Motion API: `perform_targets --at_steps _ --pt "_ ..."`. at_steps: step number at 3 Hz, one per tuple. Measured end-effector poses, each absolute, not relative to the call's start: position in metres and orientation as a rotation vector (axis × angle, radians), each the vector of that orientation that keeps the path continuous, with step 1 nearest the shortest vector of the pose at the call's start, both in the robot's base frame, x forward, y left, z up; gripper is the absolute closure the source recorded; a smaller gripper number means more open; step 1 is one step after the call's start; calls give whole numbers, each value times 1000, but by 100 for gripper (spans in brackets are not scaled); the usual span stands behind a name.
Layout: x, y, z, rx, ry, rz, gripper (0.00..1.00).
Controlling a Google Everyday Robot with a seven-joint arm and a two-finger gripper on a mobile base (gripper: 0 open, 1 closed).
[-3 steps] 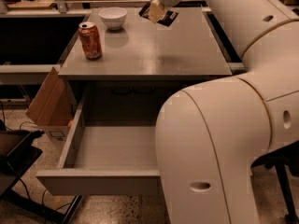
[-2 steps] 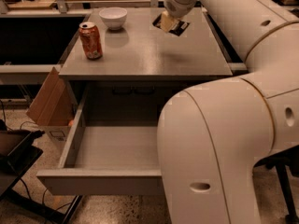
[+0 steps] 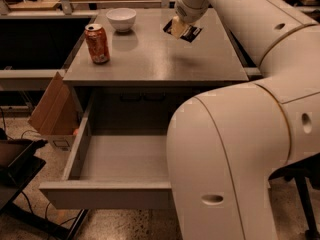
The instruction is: Pick rxbar chocolate from top drawer and place on counter
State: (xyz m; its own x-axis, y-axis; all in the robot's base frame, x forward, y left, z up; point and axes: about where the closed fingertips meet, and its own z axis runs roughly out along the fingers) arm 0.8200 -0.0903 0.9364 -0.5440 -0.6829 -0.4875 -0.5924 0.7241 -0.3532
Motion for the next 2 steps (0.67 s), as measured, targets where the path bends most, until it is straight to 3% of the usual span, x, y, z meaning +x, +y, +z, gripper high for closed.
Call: perform_targets --at_steps 1,2 --pt "821 -89 933 -965 2318 -193 31" --pt "821 -88 928 -970 2324 -191 0"
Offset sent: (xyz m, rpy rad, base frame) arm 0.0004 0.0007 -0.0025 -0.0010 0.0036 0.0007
